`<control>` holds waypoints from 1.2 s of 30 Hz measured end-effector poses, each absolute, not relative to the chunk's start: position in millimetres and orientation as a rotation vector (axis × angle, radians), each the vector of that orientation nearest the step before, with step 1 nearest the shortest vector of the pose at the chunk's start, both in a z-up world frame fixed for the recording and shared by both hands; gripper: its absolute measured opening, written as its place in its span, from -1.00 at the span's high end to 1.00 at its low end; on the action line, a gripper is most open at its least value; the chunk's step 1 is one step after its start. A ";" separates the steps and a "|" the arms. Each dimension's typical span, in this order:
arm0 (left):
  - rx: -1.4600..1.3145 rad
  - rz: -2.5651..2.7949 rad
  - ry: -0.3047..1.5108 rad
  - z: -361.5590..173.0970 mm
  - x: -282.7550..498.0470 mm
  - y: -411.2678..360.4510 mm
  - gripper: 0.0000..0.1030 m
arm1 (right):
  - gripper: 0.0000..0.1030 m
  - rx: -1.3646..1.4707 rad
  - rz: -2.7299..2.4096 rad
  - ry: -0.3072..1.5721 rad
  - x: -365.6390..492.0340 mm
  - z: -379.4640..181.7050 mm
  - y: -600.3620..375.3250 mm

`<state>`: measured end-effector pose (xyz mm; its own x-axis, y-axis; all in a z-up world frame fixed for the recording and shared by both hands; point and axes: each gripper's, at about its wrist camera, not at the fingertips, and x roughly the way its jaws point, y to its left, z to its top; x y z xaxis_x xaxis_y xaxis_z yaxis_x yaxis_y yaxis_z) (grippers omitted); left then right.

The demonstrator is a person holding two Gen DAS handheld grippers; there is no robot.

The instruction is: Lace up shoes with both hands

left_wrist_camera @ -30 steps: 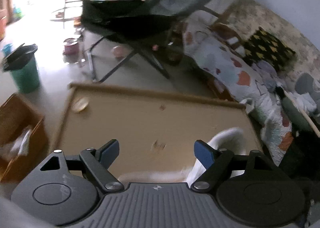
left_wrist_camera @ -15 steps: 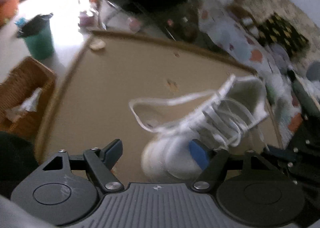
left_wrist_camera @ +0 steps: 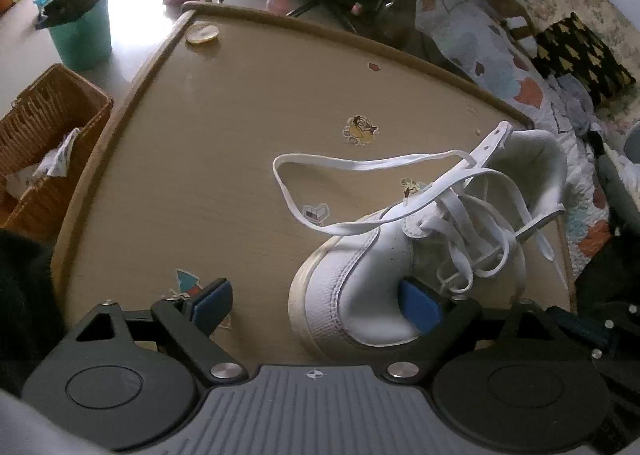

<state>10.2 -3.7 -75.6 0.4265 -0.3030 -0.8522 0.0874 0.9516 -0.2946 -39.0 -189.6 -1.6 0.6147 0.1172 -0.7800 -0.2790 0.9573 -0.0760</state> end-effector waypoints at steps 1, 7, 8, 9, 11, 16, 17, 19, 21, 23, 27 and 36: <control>-0.220 -0.249 1.106 -75.5 11.3 -3.2 -0.79 | 0.94 -0.196 0.219 0.884 -39.4 -0.7 -190.7; -0.200 -0.250 1.095 -73.8 13.9 -4.3 -0.86 | 0.26 -0.058 0.144 0.830 -32.1 19.7 -202.5; -0.201 -0.251 1.095 -73.7 14.5 -3.7 -0.86 | 0.24 -0.034 0.144 0.824 -29.3 23.1 -203.2; -0.203 -0.252 1.096 -73.5 15.0 -3.1 -0.87 | 0.24 -0.024 0.157 0.827 -24.7 25.4 -201.5; -0.201 -0.253 1.091 -73.0 14.1 -3.3 -0.87 | 0.24 -0.035 0.183 0.828 -16.9 28.4 -195.5; -0.194 -0.260 1.081 -71.9 11.4 -1.5 -0.88 | 0.39 -0.079 0.146 0.870 4.4 21.4 -185.6; -0.192 -0.262 1.079 -71.7 11.0 -1.2 -0.88 | 0.55 -0.070 0.142 0.884 8.2 19.1 -185.6; -0.190 -0.263 1.076 -71.6 10.6 -1.1 -0.89 | 0.81 -0.053 0.134 0.912 15.7 14.4 -185.8; -0.189 -0.265 1.073 -71.7 10.5 -0.9 -0.90 | 0.90 -0.044 0.141 0.928 19.7 11.1 -185.2; -0.186 -0.265 1.070 -71.8 10.6 -0.8 -0.92 | 0.94 -0.050 0.136 0.926 18.3 10.5 -183.3; -0.180 -0.263 1.067 -71.9 9.9 -2.1 -0.95 | 0.95 -0.069 0.135 0.925 15.1 10.3 -179.3; -0.176 -0.255 1.067 -71.1 8.0 -3.6 -0.98 | 0.96 -0.080 0.136 0.943 8.2 10.3 -178.2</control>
<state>8.0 -3.6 -71.1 0.4575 -0.2907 -0.8404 0.1213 0.9566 -0.2649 8.2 -178.2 10.3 0.5794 0.0813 -0.8110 -0.1516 0.9884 -0.0092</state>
